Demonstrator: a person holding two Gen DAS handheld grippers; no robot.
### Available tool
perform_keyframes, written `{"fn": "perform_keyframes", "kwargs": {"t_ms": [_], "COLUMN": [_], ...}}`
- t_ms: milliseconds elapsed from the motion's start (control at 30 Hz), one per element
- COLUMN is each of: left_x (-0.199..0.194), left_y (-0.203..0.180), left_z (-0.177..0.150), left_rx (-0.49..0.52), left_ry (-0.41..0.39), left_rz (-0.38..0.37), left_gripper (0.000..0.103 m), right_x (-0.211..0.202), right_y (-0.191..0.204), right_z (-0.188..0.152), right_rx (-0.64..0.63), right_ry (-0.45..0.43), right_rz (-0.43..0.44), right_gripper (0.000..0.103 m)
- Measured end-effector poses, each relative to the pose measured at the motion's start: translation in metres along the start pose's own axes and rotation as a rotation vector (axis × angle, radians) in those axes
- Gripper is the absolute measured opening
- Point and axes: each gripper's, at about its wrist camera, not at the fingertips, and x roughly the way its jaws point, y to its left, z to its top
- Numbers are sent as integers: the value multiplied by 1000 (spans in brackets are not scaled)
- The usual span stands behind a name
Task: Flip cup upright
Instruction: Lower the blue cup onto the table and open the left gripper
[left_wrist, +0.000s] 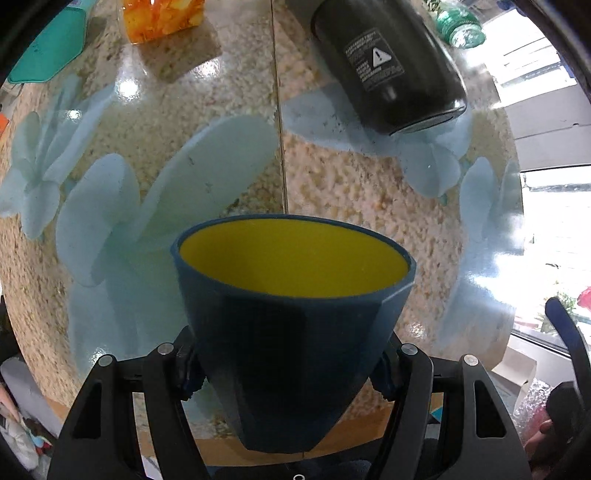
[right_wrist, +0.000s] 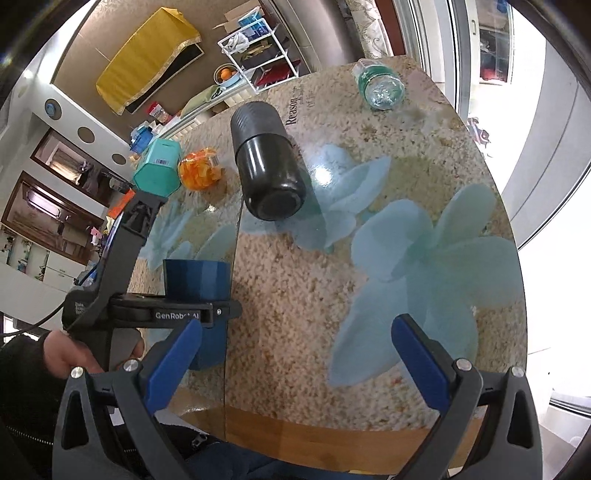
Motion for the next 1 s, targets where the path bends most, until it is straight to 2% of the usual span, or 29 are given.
{"fn": "perform_keyframes", "kwargs": {"t_ms": [100,200,400,633,833,1000], "left_x": [6,9,3,-13,-33,-56], "left_y": [-5,-13,-22,-14,-10,-3], "left_z": [4,5,14,21,21,19], "left_rx": [-5,2,10,2,48,73], "left_ry": [15,12,10,20,-5,-3], "left_rz": [15,21,13,18,36,-5], "left_gripper": [74,84,93,94,94,94], "right_x": [1,0,-3,-4,-3,-2], "right_y": [-6,-11,-12,-14,-10,-1], "right_z": [0,-2,-2,-1,-1,2], "right_rx": [7,16,17,25,27,33], "right_ry": [6,12,11,2,-2,-2], "right_rz": [5,11,24,33,40,59], "right_gripper": [103,103,103,103,103,103]}}
